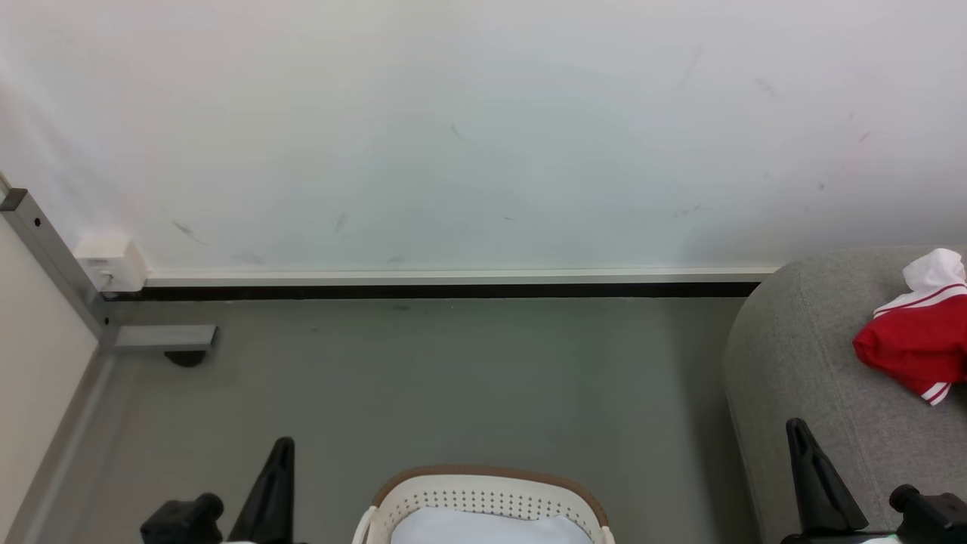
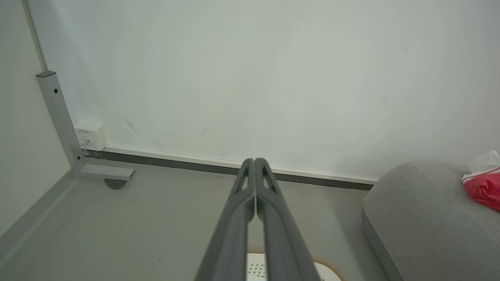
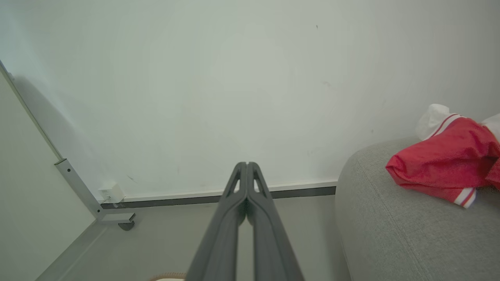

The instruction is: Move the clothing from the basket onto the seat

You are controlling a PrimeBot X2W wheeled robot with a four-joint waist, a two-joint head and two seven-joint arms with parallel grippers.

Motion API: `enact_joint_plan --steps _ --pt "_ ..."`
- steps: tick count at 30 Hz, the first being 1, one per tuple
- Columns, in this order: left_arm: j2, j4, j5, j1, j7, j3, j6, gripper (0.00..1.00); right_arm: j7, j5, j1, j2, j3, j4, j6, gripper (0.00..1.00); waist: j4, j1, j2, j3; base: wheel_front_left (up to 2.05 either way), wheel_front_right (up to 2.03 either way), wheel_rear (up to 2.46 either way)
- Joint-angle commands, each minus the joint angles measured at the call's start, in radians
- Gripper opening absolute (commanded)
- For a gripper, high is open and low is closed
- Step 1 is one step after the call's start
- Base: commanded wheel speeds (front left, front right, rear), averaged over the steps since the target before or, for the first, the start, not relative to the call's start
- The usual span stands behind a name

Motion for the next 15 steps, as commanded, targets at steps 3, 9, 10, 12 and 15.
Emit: enact_joint_plan --steps 3,9,10,12,15 --pt "-0.002 -0.003 -0.091 -0.022 0.021 0.032 -0.019 0.00 0.018 0.088 -0.020 0.001 -0.018 -0.011 0.000 0.00 0.000 0.0000 0.0000 0.001 0.00 0.00 0.00" --pt "-0.015 0.009 -0.187 -0.032 0.047 0.058 -0.040 0.00 0.043 0.183 -0.028 0.003 -0.033 -0.005 0.000 0.00 -0.001 0.0000 0.0000 0.002 0.00 0.00 0.00" --pt "-0.017 0.011 -0.202 -0.033 0.051 0.062 -0.044 0.00 0.046 0.198 -0.029 0.004 -0.036 -0.004 0.000 0.00 -0.001 0.0000 0.0000 0.002 0.00 0.00 0.00" --pt "-0.021 0.015 -0.232 -0.036 0.060 0.070 -0.050 0.00 0.054 0.228 -0.031 0.005 -0.041 -0.002 0.000 0.00 -0.001 0.0000 0.0000 0.003 0.00 0.00 0.00" --pt "-0.027 0.021 -0.276 -0.040 0.072 0.083 -0.060 0.00 0.065 0.272 -0.035 0.006 -0.048 0.001 0.000 0.00 -0.001 0.0000 0.0000 0.003 0.00 0.00 0.00"
